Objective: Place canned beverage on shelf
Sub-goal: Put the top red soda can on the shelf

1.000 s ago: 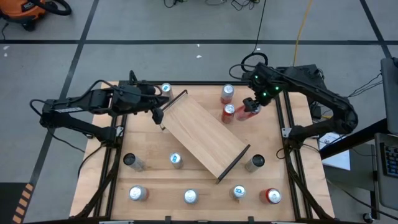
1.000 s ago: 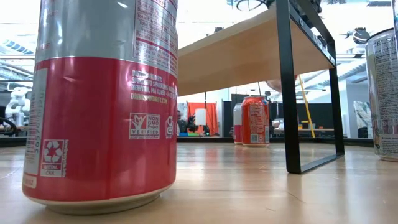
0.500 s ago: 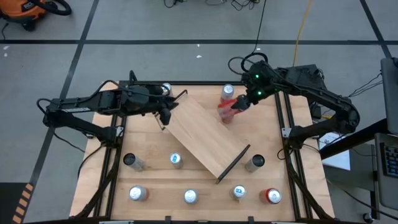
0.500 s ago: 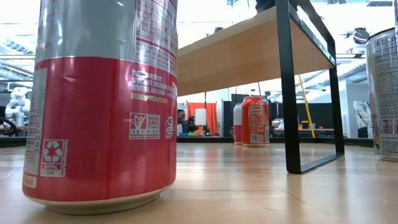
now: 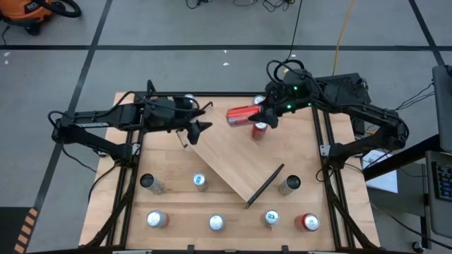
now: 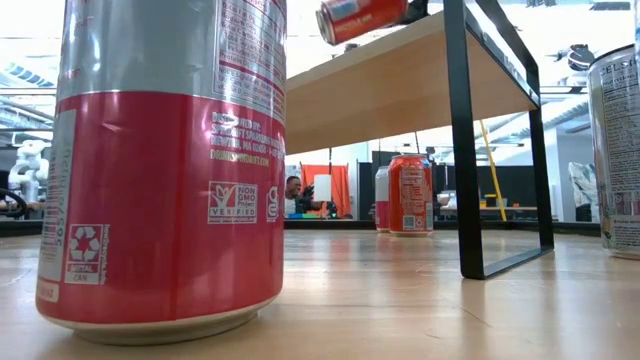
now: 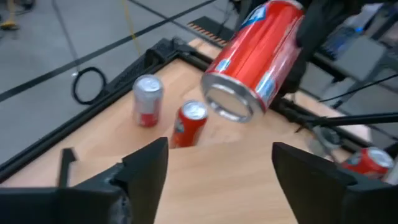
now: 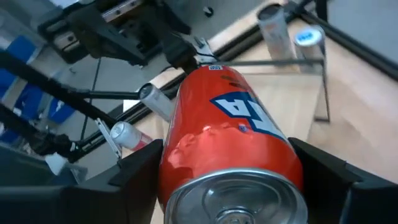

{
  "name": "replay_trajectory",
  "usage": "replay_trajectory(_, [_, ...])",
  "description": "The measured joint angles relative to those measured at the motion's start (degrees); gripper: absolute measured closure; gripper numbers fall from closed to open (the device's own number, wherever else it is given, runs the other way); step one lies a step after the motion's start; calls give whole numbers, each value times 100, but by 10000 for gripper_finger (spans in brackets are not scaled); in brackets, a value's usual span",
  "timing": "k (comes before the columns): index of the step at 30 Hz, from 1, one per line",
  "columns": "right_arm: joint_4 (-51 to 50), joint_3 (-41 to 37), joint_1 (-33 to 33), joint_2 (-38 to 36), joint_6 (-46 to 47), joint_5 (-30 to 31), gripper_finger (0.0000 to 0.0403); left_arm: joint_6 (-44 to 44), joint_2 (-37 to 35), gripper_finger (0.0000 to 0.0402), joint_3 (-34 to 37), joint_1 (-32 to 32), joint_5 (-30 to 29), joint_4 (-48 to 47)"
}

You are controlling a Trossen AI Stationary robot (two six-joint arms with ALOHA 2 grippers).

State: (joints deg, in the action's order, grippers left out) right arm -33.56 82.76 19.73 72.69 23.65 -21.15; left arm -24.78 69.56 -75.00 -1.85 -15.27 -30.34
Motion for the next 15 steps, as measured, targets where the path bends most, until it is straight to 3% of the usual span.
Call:
replay_trajectory(6, [296, 0, -139, 34, -617, -4, 129, 8, 0, 64, 0, 0, 227, 435])
replay_trajectory(15, [793, 0, -428, 307, -1133, -6, 129, 946, 64, 58, -7, -7, 496, 1215])
